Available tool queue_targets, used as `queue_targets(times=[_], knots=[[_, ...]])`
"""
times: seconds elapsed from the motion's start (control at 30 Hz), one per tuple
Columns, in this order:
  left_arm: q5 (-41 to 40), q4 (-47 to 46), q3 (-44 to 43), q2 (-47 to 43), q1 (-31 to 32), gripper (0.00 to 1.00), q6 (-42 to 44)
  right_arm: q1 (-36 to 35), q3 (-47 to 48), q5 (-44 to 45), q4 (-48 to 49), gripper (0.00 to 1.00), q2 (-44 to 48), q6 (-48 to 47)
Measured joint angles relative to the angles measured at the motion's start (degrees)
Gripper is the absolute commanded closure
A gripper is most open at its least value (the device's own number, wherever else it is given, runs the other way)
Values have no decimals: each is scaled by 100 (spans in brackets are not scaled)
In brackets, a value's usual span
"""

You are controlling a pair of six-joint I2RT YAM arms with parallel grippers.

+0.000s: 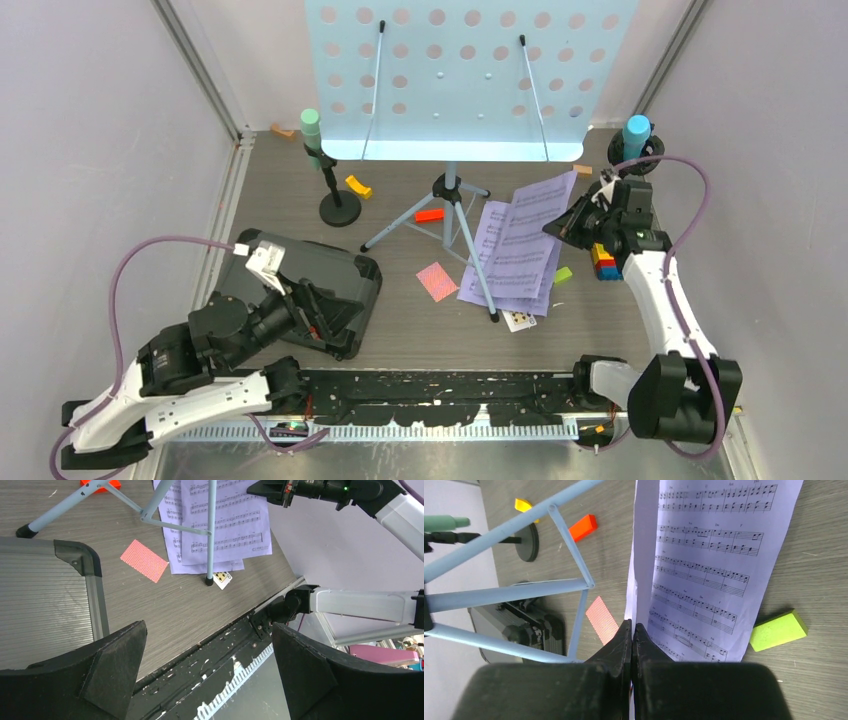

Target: Pack up the instrument practice props

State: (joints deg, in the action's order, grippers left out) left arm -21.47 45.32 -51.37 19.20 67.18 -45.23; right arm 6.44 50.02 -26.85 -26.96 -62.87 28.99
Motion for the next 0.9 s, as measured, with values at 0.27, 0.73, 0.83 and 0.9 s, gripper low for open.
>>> queue_targets(times=[0.27, 0.73, 0.83, 0.9], knots=[[22, -9, 0, 251, 0, 1, -74, -205, 195, 105, -42, 97, -973, -466], [42, -48, 275, 553, 0, 1, -160, -726, 697, 1274, -413, 84, -1867, -1043], [-13, -37, 348, 514, 0, 1, -238, -809, 697, 1556, -476, 75, -1867, -1110], [-66, -15, 365, 492, 0, 1, -254, -837, 697, 1703, -494, 71, -1862, -1137]])
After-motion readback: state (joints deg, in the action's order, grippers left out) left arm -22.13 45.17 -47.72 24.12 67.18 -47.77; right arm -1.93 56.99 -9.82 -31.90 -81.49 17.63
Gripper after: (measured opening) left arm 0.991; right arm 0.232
